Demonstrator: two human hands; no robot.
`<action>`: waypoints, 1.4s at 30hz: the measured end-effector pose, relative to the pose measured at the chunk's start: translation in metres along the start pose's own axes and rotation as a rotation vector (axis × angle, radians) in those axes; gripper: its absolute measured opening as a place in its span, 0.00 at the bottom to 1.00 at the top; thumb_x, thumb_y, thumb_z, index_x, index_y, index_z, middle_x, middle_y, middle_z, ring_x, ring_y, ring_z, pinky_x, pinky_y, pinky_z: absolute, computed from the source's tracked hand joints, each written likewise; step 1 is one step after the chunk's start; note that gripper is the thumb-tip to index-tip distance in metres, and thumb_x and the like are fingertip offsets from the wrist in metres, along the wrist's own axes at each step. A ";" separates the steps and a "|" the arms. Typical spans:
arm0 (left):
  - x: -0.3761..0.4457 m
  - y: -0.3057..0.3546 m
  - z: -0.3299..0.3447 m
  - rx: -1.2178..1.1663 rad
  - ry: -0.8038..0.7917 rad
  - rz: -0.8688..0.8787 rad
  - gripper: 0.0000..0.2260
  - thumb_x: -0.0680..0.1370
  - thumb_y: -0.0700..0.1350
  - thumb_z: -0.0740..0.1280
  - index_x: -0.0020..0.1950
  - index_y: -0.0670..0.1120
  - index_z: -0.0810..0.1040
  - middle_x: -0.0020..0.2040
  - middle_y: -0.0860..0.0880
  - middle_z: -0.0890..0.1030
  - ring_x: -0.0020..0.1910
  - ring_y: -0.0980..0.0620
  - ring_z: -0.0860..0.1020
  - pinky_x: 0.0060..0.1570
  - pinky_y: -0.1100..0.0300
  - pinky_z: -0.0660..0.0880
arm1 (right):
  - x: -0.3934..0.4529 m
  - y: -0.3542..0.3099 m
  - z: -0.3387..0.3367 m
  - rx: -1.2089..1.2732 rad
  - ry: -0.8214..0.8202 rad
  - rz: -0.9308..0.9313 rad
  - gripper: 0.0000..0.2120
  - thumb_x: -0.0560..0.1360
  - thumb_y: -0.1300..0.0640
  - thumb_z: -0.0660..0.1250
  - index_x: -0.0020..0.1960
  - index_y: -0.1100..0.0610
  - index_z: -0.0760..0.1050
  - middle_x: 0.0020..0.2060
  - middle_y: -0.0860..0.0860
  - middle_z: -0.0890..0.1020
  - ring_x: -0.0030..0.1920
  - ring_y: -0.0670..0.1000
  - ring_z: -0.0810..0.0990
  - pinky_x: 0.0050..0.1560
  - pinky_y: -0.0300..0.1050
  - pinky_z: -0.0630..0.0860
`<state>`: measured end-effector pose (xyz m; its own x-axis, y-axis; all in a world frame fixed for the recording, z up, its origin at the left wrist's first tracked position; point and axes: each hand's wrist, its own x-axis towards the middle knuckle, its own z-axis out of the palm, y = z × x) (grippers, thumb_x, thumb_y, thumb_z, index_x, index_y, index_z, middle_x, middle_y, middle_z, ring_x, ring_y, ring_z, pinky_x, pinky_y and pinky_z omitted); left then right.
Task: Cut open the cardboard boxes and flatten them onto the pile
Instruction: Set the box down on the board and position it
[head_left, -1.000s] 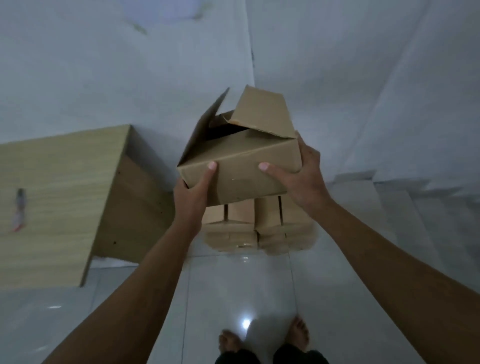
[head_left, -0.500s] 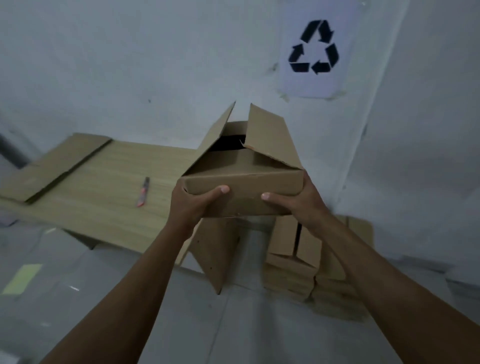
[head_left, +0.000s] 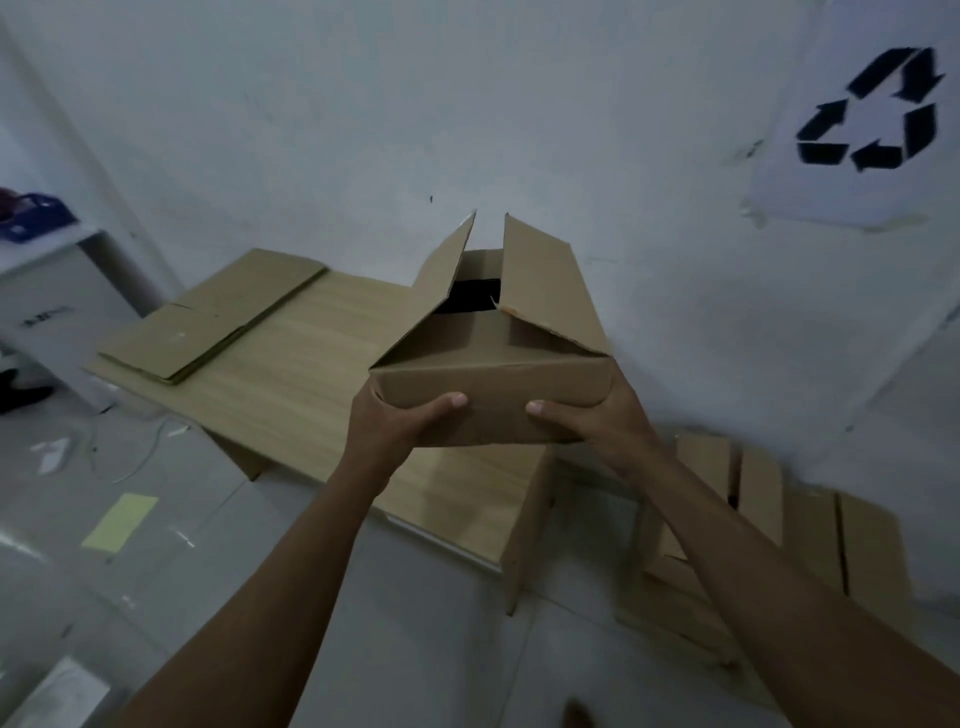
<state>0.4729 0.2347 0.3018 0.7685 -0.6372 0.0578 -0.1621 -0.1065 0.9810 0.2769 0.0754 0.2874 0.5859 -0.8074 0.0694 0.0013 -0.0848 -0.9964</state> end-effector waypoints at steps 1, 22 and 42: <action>0.017 -0.005 -0.009 0.002 0.011 -0.008 0.37 0.56 0.52 0.85 0.63 0.44 0.80 0.54 0.50 0.84 0.47 0.60 0.83 0.40 0.68 0.79 | 0.015 0.003 0.015 0.013 -0.007 -0.001 0.36 0.63 0.63 0.83 0.67 0.61 0.72 0.54 0.52 0.82 0.48 0.39 0.83 0.43 0.33 0.79; 0.369 -0.132 -0.240 0.101 -0.040 -0.125 0.37 0.53 0.58 0.86 0.59 0.50 0.80 0.52 0.52 0.84 0.48 0.59 0.83 0.45 0.62 0.82 | 0.283 0.076 0.352 -0.005 0.067 0.090 0.45 0.59 0.63 0.85 0.72 0.59 0.69 0.55 0.50 0.83 0.52 0.43 0.84 0.46 0.37 0.80; 0.526 -0.242 -0.303 0.185 -0.544 -0.049 0.50 0.63 0.49 0.85 0.79 0.57 0.63 0.66 0.60 0.77 0.61 0.59 0.79 0.58 0.58 0.80 | 0.322 0.106 0.471 -0.249 0.481 0.247 0.58 0.54 0.43 0.87 0.78 0.41 0.62 0.70 0.41 0.73 0.68 0.45 0.75 0.65 0.49 0.77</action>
<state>1.1040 0.1569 0.1509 0.3572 -0.9237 -0.1386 -0.2773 -0.2465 0.9286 0.8471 0.0816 0.1809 0.1120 -0.9896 -0.0908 -0.3128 0.0516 -0.9484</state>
